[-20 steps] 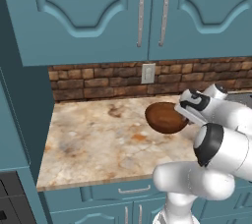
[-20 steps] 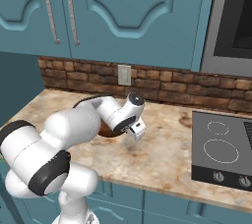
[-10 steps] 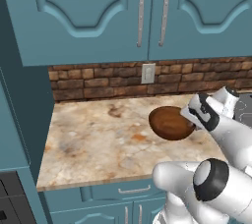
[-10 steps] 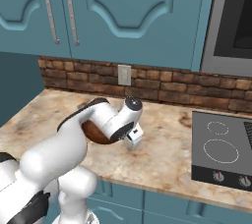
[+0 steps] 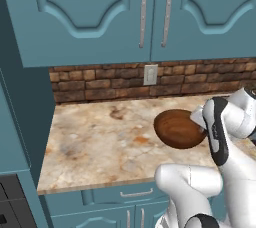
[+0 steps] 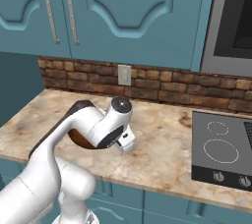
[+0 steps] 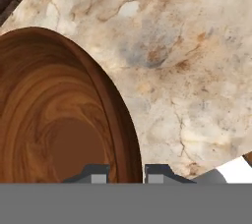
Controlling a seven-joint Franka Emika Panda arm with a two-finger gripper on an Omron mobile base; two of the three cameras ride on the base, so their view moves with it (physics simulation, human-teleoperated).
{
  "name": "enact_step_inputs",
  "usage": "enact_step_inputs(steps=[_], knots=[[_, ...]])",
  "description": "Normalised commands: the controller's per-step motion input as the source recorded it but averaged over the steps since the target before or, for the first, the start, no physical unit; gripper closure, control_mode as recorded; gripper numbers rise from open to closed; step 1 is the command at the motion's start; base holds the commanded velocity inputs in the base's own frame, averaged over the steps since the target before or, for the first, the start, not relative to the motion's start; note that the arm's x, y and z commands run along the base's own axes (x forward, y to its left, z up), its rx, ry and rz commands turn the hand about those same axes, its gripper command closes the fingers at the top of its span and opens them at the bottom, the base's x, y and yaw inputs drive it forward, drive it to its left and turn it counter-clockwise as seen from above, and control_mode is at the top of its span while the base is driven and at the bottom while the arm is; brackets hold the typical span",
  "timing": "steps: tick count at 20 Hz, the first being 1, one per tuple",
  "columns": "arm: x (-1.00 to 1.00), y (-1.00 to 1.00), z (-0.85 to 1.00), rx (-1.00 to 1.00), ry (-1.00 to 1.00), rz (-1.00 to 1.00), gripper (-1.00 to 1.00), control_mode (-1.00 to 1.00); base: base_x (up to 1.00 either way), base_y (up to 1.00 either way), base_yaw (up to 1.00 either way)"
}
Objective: Pick the cup and bowl from the counter and place them on the counter next to the sink.
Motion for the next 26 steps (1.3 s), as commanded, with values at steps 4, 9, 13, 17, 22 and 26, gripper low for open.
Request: enact_step_inputs(steps=[4, 9, 13, 17, 22, 26], knots=[[-0.7, 0.24, 0.44, 0.0, -0.02, 0.0, 1.0, -1.0, 0.0, 0.0, 0.0], [-0.58, 0.25, 0.38, 0.0, -0.03, 0.0, 1.0, -1.0, 0.0, 0.0, 0.0], [-0.45, 0.32, 0.45, 0.0, 0.0, 0.0, 1.0, -1.0, 0.0, 0.0, 0.0], [-0.48, 0.27, 0.52, 0.0, 0.0, 0.0, 1.0, -1.0, 0.0, 0.0, 0.0], [-0.58, 0.23, 0.51, 0.0, 0.02, 0.0, 1.0, -1.0, 0.0, 0.0, 0.0], [-0.64, 0.3, 0.42, 0.0, 0.0, 0.0, 1.0, -1.0, 0.0, 0.0, 0.0]])
